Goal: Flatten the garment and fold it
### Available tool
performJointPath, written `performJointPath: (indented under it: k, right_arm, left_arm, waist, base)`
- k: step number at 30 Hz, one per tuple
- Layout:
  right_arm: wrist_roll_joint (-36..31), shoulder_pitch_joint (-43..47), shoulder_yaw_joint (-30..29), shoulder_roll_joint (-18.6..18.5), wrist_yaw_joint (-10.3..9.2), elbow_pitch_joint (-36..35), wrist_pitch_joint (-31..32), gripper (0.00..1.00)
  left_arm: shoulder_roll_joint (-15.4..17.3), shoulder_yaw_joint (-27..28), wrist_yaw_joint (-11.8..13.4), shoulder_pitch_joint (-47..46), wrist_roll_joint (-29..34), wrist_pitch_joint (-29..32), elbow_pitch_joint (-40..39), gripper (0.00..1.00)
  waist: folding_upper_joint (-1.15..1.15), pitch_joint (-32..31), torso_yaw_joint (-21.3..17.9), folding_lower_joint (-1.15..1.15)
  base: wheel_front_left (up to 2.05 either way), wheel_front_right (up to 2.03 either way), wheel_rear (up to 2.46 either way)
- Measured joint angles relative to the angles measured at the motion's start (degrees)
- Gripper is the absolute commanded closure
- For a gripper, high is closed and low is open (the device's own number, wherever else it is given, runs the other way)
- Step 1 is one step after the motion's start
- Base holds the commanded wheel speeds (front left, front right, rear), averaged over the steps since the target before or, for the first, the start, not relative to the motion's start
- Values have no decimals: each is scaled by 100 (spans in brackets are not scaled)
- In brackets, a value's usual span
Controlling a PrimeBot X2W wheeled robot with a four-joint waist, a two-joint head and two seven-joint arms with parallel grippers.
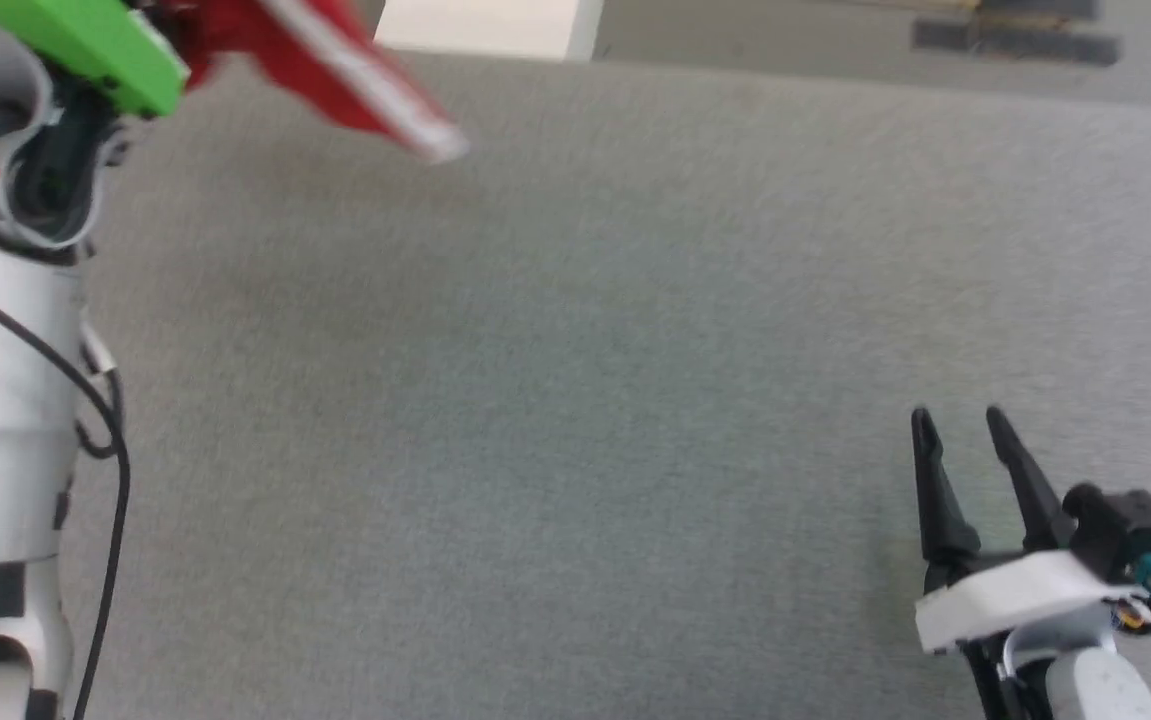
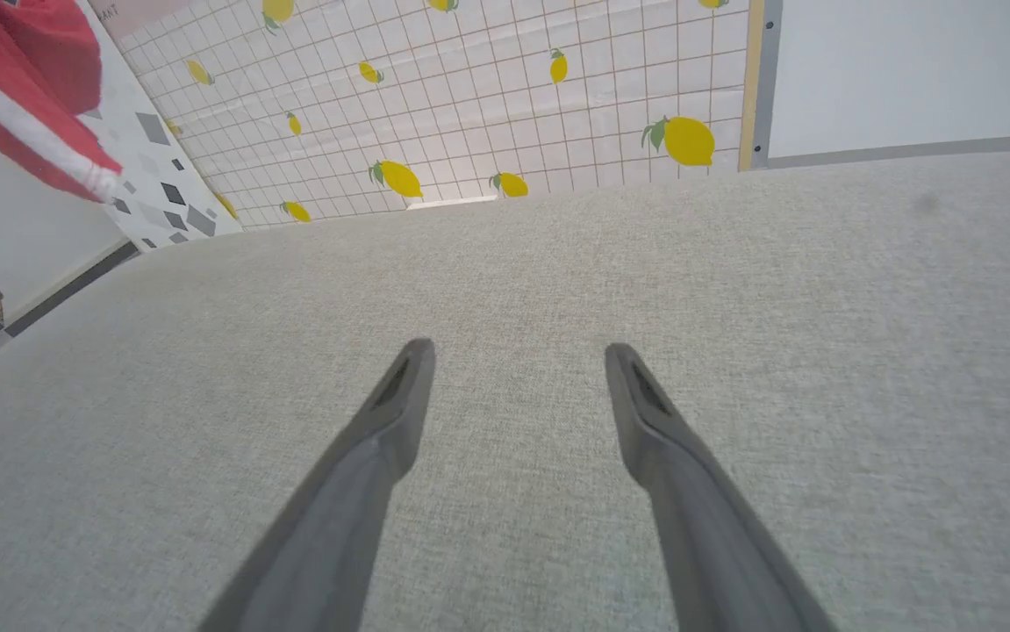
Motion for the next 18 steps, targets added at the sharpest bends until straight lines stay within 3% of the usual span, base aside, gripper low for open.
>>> performJointPath:
  k: [5, 9, 14, 18]
  right_arm:
    - [90, 105, -71, 0, 0, 187, -108, 0]
    - [99, 234, -48, 1, 0, 270, -147, 0]
    - [133, 314, -63, -1, 0, 304, -155, 0]
    - [146, 339, -33, -2, 0, 305, -186, 0]
  left_arm:
    - [-270, -280, 0, 12, -358, 165, -572, 100]
    - [-791, -522, 91, 501, -647, 309, -968, 100]
    - [-1200, -1039, 267, 1917, -864, 526, -1049, 100]
    - [-1158, -1667, 332, 2944, -840, 999, -740, 100]
  waist:
    - [0, -351, -337, 0]
    - [0, -590, -661, 0]
    - [0, -813, -1065, 0]
    - [0, -929, -1345, 0]
  base:
    - [0, 0, 0]
    - [0, 0, 0]
    - [0, 0, 0]
    - [0, 0, 0]
